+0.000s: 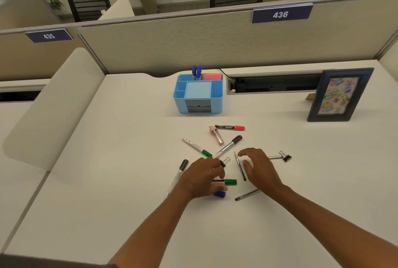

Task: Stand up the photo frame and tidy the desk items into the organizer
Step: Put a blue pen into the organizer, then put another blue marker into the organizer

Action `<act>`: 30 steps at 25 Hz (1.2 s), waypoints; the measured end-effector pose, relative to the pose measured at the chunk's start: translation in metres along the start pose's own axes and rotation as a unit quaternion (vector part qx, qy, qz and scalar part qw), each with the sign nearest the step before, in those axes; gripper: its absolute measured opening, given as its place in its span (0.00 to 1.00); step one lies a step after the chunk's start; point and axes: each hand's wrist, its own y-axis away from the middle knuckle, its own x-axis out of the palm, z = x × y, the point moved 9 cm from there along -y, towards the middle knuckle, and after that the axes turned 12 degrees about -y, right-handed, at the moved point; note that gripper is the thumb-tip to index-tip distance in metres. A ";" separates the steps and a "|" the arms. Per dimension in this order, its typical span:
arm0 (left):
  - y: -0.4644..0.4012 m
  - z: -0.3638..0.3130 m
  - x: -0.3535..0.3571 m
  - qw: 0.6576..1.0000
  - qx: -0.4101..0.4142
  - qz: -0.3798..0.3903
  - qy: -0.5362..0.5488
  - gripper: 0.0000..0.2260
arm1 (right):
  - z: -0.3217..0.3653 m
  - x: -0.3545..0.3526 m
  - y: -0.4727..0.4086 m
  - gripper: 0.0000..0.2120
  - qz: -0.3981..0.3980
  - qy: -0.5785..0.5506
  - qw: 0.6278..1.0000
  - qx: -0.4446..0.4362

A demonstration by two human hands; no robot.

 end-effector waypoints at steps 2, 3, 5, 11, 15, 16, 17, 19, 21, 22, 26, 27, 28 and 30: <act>0.015 -0.006 0.005 0.998 0.046 0.016 -0.036 0.16 | 0.003 0.004 0.012 0.13 0.008 -0.006 1.000 0.002; 0.022 -0.006 0.007 0.997 0.057 0.031 -0.049 0.16 | 0.005 0.007 0.017 0.12 0.018 -0.007 1.000 0.000; 0.031 -0.003 0.012 0.994 0.061 0.056 -0.067 0.14 | 0.008 0.012 0.027 0.11 0.035 -0.008 0.999 -0.001; 0.036 -0.012 0.019 0.996 0.027 0.058 -0.068 0.07 | 0.016 0.019 0.035 0.10 0.044 -0.013 0.999 -0.006; 0.030 -0.020 0.005 0.998 0.009 0.005 -0.062 0.09 | 0.030 0.019 0.035 0.11 0.046 0.000 0.998 -0.049; 0.027 -0.020 -0.002 0.998 0.003 -0.014 -0.059 0.10 | 0.036 0.017 0.035 0.11 0.046 -0.001 0.997 -0.060; 0.023 -0.017 -0.010 0.998 -0.008 -0.036 -0.056 0.10 | 0.043 0.017 0.033 0.11 0.046 -0.004 0.997 -0.070; 0.013 -0.006 -0.024 0.996 -0.045 -0.071 -0.038 0.09 | 0.053 0.017 0.028 0.11 0.055 -0.005 0.996 -0.077; 0.002 0.005 -0.035 0.993 -0.077 -0.085 -0.003 0.09 | 0.059 0.017 0.017 0.10 0.061 0.000 0.996 -0.064; -0.003 0.010 -0.037 0.993 -0.088 -0.083 0.012 0.09 | 0.061 0.015 0.009 0.09 0.055 -0.007 0.997 -0.056; -0.016 0.035 -0.042 0.985 -0.143 -0.073 0.059 0.12 | 0.069 0.001 -0.022 0.07 0.005 -0.074 0.997 -0.026; -0.020 0.043 -0.043 0.983 -0.158 -0.072 0.065 0.12 | 0.071 -0.004 -0.031 0.08 -0.010 -0.089 0.996 -0.018; -0.024 0.050 -0.046 0.980 -0.171 -0.073 0.071 0.12 | 0.074 -0.010 -0.041 0.08 -0.026 -0.103 0.994 -0.010; -0.035 0.067 -0.053 0.973 -0.197 -0.076 0.092 0.13 | 0.079 -0.019 -0.063 0.08 -0.053 -0.126 0.991 0.006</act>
